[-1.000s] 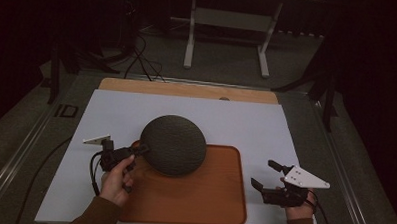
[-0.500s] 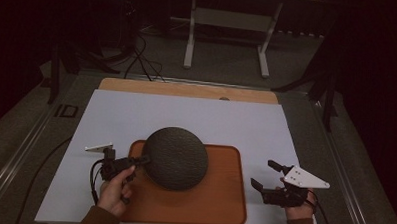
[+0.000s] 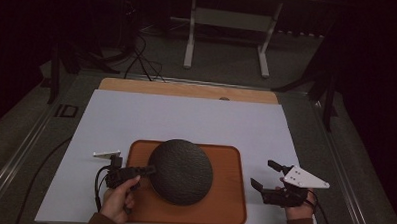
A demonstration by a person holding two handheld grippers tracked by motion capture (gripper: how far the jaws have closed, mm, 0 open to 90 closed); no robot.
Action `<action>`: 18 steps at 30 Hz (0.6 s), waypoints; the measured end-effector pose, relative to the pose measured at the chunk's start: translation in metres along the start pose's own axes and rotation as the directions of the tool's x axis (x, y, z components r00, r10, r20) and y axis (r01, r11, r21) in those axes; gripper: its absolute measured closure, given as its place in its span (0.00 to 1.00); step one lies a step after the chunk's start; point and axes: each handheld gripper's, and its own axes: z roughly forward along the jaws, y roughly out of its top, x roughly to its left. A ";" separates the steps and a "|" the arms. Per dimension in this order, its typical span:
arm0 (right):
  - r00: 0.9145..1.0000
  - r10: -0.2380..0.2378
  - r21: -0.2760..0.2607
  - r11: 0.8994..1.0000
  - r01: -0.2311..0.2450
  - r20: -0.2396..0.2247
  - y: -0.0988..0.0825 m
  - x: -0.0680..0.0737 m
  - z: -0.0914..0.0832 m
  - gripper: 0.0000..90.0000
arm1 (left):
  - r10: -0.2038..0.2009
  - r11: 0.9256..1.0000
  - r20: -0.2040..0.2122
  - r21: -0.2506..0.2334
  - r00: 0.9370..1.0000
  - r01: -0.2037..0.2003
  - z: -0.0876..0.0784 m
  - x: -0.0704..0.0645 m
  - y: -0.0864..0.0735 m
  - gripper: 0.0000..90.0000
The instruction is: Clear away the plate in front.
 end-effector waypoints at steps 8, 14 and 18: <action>1.000 0.002 0.002 1.000 -0.002 -0.002 0.000 0.000 0.000 0.15 | -0.001 0.999 0.022 0.040 1.000 0.000 0.008 0.001 -0.007 0.90; 1.000 0.000 0.003 1.000 0.000 -0.002 0.000 0.001 0.000 0.15 | 0.046 0.997 -0.039 0.070 0.998 -0.043 0.010 0.001 -0.009 0.93; 1.000 0.002 0.007 1.000 -0.001 -0.006 0.000 0.001 0.001 0.15 | 0.109 0.988 -0.100 0.121 0.989 -0.096 0.011 0.001 -0.008 0.91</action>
